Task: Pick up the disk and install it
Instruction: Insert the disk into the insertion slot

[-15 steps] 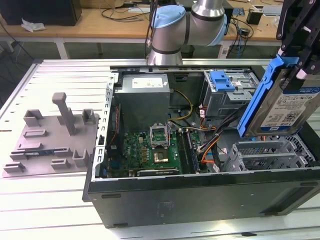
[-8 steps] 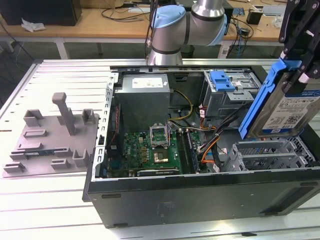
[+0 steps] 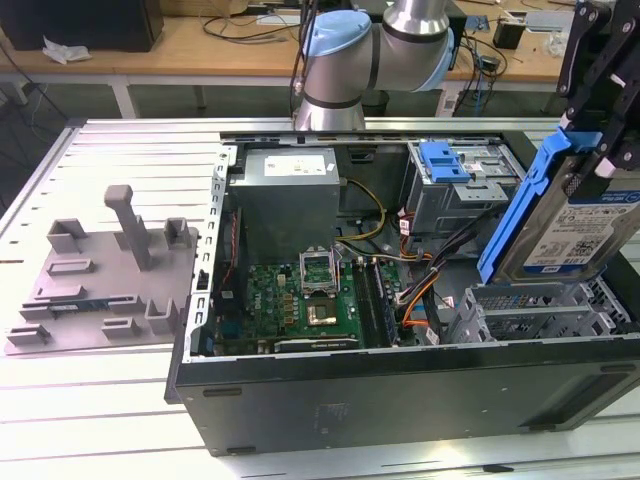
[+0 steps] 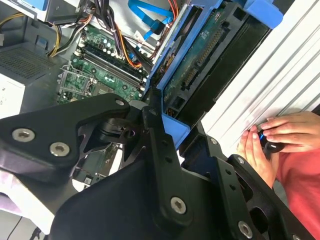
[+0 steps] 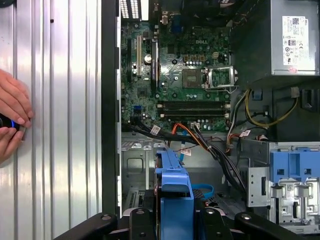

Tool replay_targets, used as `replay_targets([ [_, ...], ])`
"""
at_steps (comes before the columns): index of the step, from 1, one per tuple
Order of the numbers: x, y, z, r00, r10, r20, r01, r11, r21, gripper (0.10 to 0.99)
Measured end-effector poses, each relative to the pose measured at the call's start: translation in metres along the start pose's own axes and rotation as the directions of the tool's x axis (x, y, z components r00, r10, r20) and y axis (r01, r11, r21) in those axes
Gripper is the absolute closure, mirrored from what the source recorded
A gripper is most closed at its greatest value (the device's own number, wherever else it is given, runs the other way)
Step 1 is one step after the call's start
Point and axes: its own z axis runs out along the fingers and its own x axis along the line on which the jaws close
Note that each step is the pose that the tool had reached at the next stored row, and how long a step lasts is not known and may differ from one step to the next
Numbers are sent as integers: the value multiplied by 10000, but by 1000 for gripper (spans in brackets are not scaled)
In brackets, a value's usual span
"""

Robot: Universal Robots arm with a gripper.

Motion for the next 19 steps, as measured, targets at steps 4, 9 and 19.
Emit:
replay_targets([
  [4, 4, -3, 22, 10000, 11, 0, -11, 10000, 1, 718],
  [9, 7, -12, 44, 10000, 26, 3, -26, 10000, 1, 718],
  [19, 25, -17, 101, 10000, 40, 4, -40, 10000, 2, 718],
])
